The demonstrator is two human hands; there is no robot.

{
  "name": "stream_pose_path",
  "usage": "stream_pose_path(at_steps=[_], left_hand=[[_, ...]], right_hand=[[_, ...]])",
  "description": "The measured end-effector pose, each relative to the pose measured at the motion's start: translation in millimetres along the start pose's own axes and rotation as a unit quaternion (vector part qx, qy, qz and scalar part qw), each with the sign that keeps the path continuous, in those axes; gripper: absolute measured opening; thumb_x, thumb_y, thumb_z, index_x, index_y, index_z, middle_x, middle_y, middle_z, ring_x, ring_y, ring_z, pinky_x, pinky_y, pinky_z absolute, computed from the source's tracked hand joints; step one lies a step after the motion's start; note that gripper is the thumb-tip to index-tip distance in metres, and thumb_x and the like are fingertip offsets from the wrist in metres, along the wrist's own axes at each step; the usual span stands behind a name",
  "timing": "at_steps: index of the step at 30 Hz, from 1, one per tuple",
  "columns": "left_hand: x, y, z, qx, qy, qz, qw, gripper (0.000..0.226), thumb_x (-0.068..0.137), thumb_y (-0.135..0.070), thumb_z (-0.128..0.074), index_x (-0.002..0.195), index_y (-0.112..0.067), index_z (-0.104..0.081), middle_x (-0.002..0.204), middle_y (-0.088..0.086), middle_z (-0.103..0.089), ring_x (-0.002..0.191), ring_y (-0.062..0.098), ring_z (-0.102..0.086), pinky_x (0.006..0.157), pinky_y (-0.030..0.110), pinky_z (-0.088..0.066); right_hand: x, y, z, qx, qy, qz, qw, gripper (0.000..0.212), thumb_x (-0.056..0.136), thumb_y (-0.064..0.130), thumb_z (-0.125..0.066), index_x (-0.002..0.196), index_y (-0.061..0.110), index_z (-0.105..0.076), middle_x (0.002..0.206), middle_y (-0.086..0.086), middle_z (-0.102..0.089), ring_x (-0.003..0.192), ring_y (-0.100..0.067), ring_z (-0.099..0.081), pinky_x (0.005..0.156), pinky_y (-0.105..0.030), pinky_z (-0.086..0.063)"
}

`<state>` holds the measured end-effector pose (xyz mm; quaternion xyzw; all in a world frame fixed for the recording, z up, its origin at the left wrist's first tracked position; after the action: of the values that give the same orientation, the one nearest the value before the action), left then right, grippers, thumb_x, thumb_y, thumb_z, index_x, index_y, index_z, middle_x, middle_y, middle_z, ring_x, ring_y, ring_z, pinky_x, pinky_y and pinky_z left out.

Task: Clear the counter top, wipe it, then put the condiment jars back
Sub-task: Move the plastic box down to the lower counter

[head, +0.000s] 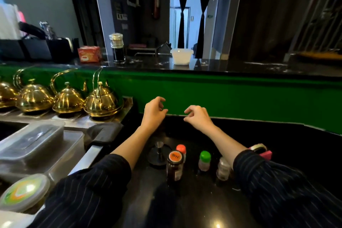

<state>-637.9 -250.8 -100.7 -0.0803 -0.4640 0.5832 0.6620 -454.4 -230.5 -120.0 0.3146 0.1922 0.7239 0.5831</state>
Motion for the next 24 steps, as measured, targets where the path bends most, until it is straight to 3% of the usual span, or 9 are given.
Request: stream_pose_path(at_steps=[5,11,16,20,22,24], left_hand=[[87,-33,19,0.011,0.009,-0.051,0.999,0.052,0.078,-0.01,-0.075,0.126,-0.011,-0.053,0.102,0.009,-0.06,0.093,0.021,-0.058,0.087,0.033,-0.05],[186,-38,20,0.022,0.03,-0.064,0.997,0.067,0.079,-0.015,-0.074,0.137,-0.014,-0.041,0.123,0.015,-0.051,0.111,0.026,-0.053,0.092,0.026,-0.04],[258,-22,-8,0.064,0.088,-0.042,0.993,0.083,0.079,-0.028,-0.074,0.147,-0.023,-0.025,0.132,0.022,-0.044,0.123,0.038,-0.044,0.104,0.044,-0.036],[307,5,-34,0.161,0.131,0.005,0.978,0.096,0.077,-0.045,-0.073,0.15,-0.031,-0.013,0.141,0.019,-0.042,0.131,0.04,-0.038,0.111,0.06,-0.019],[322,22,-42,0.188,0.142,0.019,0.972,0.102,0.076,-0.052,-0.071,0.151,-0.032,-0.006,0.144,0.016,-0.04,0.134,0.039,-0.035,0.112,0.063,-0.012],[328,44,-50,0.209,0.164,0.035,0.964,0.105,0.077,-0.059,-0.066,0.152,-0.031,0.002,0.146,0.015,-0.039,0.135,0.038,-0.034,0.112,0.063,-0.01]], right_hand=[[72,49,51,0.006,-0.091,0.049,0.995,0.04,0.079,0.024,-0.075,0.114,0.016,-0.058,0.082,-0.001,-0.06,0.082,-0.02,-0.059,0.075,-0.035,-0.049],[153,76,85,-0.018,-0.152,0.053,0.987,0.068,0.079,0.032,-0.075,0.135,0.019,-0.039,0.126,-0.009,-0.043,0.12,-0.03,-0.041,0.092,-0.043,-0.042],[214,65,98,-0.049,-0.129,-0.009,0.99,0.093,0.076,0.039,-0.077,0.148,0.027,-0.02,0.137,-0.018,-0.043,0.13,-0.04,-0.034,0.101,-0.048,-0.036],[264,47,91,-0.067,-0.087,-0.04,0.993,0.105,0.072,0.047,-0.077,0.151,0.035,-0.009,0.143,-0.017,-0.043,0.131,-0.042,-0.038,0.105,-0.05,-0.035],[289,41,80,-0.043,-0.055,-0.028,0.997,0.103,0.068,0.052,-0.075,0.149,0.042,-0.012,0.147,-0.014,-0.041,0.131,-0.041,-0.039,0.105,-0.052,-0.036],[306,43,70,-0.001,-0.037,-0.005,0.999,0.085,0.078,0.042,-0.073,0.149,0.034,-0.027,0.147,-0.011,-0.042,0.132,-0.035,-0.039,0.106,-0.043,-0.035]])
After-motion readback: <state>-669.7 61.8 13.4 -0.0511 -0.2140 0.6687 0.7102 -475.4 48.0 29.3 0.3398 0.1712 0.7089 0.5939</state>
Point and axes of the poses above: each hand's wrist, its own x-axis towards the middle knuckle, its own z-axis out of the back of the hand, y = z × x, the point moved 6 cm from there along x, towards the middle knuckle
